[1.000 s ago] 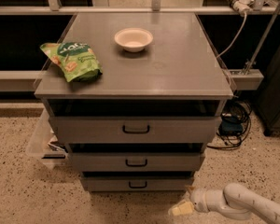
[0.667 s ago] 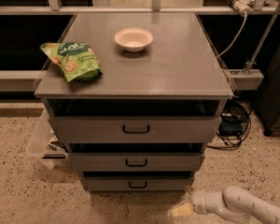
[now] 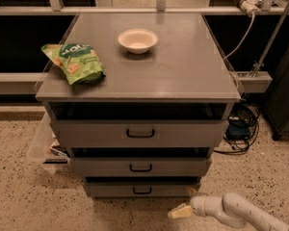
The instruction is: Open bottom drawer
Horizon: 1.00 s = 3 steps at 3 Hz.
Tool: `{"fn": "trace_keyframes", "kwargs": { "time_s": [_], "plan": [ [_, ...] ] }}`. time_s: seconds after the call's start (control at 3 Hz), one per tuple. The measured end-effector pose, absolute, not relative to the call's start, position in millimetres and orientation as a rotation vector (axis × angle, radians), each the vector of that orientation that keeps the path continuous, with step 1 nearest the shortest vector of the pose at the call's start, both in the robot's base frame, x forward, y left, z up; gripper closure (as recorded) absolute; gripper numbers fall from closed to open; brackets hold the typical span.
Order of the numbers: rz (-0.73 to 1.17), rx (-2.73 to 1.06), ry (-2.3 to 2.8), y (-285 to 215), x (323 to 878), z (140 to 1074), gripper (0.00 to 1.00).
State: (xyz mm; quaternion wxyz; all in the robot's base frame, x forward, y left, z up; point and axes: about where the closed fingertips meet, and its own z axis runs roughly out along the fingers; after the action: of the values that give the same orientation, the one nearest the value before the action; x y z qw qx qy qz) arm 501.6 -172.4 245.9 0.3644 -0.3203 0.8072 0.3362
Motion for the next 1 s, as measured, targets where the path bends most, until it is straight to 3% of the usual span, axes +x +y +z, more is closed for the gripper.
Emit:
{"fn": "trace_keyframes", "kwargs": {
  "time_s": [1.0],
  "plan": [
    [0.855, -0.834, 2.018, -170.4, 533.9, 235.3, 0.00]
  ]
}}
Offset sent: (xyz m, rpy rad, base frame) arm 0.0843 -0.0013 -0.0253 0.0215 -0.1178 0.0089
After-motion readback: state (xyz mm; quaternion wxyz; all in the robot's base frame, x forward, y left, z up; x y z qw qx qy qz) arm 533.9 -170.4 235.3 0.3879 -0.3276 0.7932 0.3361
